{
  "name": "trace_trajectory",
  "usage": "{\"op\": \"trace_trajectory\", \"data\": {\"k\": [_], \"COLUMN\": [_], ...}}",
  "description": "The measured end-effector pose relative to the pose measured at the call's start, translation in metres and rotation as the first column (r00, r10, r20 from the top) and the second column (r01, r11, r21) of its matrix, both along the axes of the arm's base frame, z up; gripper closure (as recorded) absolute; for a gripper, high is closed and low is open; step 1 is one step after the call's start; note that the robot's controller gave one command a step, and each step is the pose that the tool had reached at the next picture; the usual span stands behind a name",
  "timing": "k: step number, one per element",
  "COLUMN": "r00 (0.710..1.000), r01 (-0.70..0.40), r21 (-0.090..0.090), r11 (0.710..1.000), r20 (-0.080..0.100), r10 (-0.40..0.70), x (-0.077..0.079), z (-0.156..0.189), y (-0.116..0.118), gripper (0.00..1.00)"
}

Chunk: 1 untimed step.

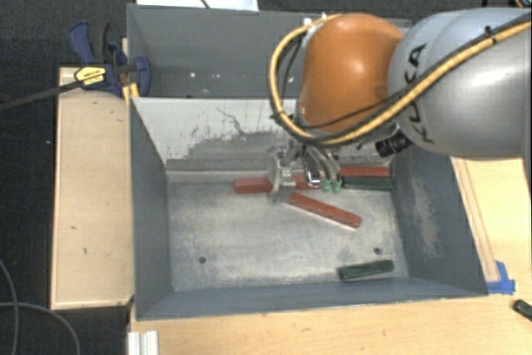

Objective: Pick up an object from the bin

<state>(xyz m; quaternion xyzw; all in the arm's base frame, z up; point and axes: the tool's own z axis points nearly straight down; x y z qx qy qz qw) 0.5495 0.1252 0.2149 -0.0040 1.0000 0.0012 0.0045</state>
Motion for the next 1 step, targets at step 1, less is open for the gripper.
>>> {"op": "trace_trajectory", "data": {"k": [1], "r00": [1.000], "r01": [0.003], "r21": [-0.001], "r11": [1.000], "r20": [-0.006], "r10": [-0.003], "x": [-0.0009], "z": [-0.0035], "y": [-0.0006], "gripper": [1.00]}}
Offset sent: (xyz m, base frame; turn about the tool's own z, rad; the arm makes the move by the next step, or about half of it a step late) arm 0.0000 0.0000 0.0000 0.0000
